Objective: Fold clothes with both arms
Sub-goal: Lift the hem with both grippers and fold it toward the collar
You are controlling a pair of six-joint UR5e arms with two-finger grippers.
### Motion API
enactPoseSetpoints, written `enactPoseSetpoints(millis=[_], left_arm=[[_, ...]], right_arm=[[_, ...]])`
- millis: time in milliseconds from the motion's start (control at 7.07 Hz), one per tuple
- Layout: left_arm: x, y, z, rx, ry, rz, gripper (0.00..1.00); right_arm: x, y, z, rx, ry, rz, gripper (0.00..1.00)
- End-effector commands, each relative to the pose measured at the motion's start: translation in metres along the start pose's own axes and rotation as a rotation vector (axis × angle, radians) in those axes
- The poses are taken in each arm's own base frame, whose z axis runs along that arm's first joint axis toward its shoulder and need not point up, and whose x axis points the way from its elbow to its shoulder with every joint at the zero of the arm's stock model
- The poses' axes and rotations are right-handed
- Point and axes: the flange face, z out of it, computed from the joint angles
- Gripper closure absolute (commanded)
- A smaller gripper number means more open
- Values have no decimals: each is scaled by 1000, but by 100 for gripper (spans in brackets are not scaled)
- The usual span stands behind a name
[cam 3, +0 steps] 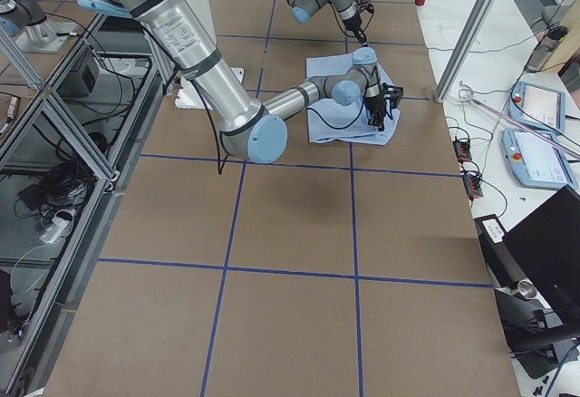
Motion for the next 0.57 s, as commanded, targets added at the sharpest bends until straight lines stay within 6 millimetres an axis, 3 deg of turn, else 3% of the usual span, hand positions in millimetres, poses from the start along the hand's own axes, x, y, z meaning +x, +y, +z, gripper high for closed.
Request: enactPoseSetpoints(millis=[0, 142, 425], left_arm=[[-3, 0, 19, 2, -8, -1, 100], [9, -2, 19, 5, 10, -3, 100], [6, -1, 29, 7, 24, -3, 100]], right_arm=[[-1, -5, 18, 4, 15, -8, 100], [-1, -7, 18, 7, 15, -13, 100], [2, -20, 14, 19, 14, -35, 100]])
